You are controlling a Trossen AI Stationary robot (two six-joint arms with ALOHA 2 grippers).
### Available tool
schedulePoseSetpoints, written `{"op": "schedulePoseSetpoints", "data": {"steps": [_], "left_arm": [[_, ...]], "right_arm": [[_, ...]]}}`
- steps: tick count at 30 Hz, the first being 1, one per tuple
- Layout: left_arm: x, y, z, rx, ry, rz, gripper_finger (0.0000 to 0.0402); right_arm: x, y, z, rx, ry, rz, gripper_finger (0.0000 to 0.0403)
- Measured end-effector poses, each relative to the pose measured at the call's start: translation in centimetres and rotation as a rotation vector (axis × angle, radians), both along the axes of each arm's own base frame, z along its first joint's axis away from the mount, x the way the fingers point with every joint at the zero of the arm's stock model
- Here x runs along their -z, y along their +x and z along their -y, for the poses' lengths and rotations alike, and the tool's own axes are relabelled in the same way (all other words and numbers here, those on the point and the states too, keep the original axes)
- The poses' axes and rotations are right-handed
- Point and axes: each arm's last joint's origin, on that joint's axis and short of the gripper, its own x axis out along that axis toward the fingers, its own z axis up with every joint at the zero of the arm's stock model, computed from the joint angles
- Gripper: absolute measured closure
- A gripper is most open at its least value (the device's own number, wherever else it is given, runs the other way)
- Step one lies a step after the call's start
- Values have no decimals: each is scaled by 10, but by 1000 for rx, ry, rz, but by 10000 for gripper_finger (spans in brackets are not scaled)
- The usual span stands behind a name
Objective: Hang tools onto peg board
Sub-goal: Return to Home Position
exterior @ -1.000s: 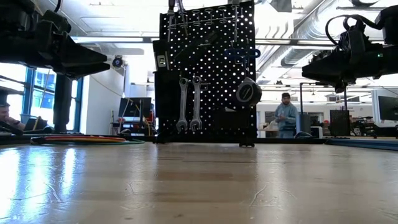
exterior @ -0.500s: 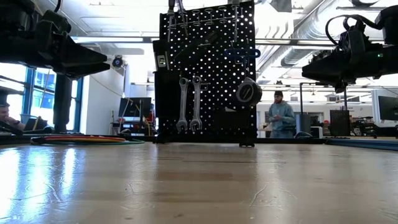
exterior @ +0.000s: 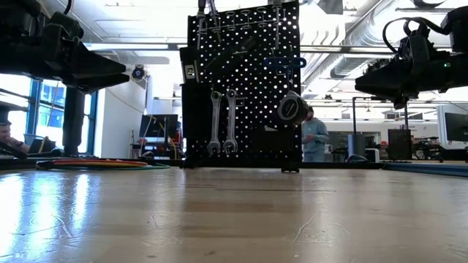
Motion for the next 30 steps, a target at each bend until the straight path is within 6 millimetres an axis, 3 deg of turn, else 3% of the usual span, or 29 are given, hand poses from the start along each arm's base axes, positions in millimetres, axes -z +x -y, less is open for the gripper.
{"op": "schedulePoseSetpoints", "data": {"steps": [30], "left_arm": [[3, 2, 3, 29, 1, -33, 174]], "right_arm": [[0, 0, 0, 0, 0, 0, 292]]}}
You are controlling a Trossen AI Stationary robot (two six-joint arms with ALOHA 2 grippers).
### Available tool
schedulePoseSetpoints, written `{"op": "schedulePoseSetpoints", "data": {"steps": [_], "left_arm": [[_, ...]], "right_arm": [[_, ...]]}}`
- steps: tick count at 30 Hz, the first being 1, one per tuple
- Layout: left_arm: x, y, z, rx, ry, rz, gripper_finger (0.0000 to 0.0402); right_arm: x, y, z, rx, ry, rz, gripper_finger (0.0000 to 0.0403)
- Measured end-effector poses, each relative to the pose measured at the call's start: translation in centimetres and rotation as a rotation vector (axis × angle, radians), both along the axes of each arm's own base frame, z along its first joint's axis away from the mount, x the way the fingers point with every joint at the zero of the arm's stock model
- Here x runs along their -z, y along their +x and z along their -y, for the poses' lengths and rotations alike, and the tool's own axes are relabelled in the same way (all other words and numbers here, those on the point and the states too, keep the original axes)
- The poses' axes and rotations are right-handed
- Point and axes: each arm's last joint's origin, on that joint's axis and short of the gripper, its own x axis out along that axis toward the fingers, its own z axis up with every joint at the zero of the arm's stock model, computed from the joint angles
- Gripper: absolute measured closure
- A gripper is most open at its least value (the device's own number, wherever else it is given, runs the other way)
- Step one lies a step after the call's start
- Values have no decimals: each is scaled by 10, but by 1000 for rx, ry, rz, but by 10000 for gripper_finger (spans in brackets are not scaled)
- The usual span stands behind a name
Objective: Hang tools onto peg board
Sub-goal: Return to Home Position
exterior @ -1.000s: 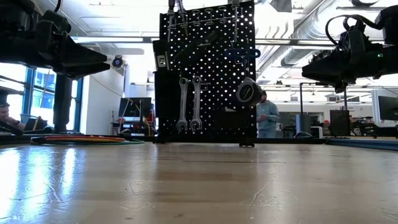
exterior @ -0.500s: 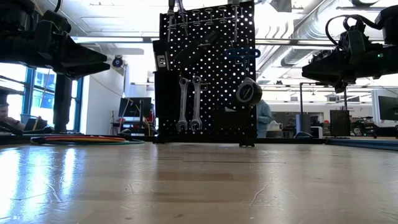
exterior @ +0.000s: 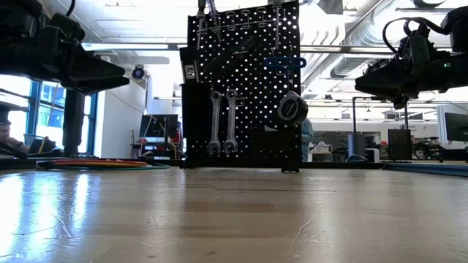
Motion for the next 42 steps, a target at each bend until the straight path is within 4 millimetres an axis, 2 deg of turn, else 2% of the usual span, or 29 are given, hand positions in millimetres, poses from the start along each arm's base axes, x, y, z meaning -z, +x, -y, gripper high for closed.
{"op": "schedulePoseSetpoints", "data": {"steps": [42], "left_arm": [[2, 1, 1, 12, 1, -18, 174]], "right_arm": [[0, 0, 0, 0, 0, 0, 292]]}}
